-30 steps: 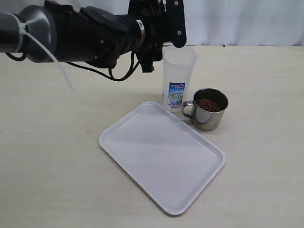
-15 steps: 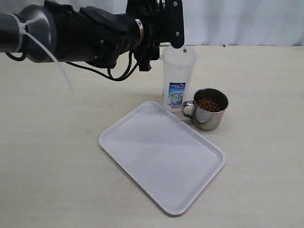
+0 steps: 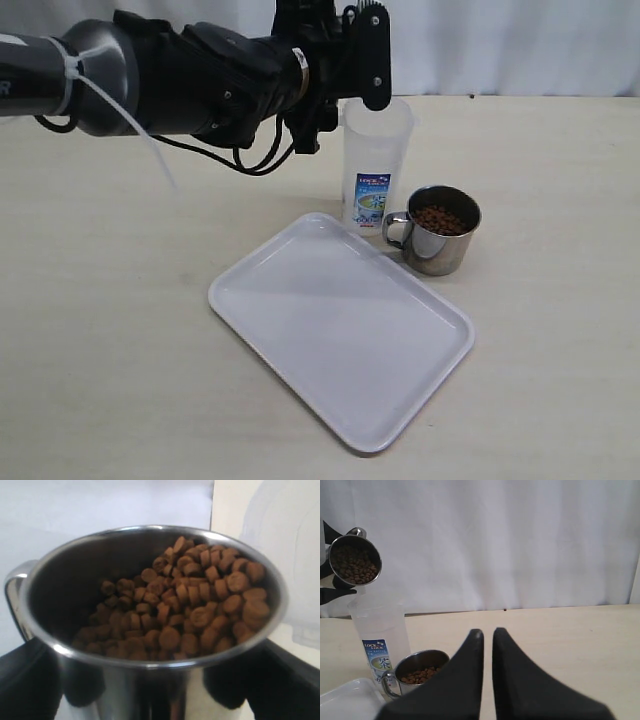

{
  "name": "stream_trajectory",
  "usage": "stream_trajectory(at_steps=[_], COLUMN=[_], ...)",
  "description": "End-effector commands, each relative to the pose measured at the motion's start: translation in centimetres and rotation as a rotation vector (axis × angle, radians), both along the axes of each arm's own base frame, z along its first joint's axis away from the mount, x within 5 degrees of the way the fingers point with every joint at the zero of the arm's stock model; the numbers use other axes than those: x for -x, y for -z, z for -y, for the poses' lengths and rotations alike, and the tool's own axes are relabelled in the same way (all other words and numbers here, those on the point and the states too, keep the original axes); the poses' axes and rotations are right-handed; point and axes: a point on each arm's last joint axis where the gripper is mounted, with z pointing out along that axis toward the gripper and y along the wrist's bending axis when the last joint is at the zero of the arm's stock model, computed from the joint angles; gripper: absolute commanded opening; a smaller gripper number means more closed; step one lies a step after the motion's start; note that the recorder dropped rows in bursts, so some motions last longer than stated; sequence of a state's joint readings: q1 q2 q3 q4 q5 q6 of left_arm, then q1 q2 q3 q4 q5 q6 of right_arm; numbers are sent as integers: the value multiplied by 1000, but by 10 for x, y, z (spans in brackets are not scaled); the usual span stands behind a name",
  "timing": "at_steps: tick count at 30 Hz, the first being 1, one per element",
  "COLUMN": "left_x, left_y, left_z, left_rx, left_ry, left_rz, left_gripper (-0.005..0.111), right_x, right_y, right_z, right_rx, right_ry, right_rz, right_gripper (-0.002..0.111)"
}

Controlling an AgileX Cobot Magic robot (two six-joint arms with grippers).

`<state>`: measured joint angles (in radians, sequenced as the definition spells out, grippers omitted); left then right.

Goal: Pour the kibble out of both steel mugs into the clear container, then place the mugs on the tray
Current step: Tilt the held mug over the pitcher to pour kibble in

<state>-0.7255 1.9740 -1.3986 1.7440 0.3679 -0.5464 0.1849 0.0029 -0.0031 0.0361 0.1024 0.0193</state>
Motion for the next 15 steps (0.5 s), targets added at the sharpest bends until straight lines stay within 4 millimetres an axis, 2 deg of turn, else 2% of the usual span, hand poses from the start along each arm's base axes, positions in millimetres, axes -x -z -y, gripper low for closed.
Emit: stream_trajectory(at_steps=[1, 15], left_x=[1, 1], left_y=[-9, -9], left_z=[1, 1], left_rx=[-16, -84], left_ry=[2, 24], left_rz=[33, 58], left_gripper=[0, 0], right_x=[0, 0], right_y=[1, 1], right_z=[0, 0], right_rx=[7, 7], right_ry=[-4, -4], right_rz=[2, 2], right_gripper=[5, 5])
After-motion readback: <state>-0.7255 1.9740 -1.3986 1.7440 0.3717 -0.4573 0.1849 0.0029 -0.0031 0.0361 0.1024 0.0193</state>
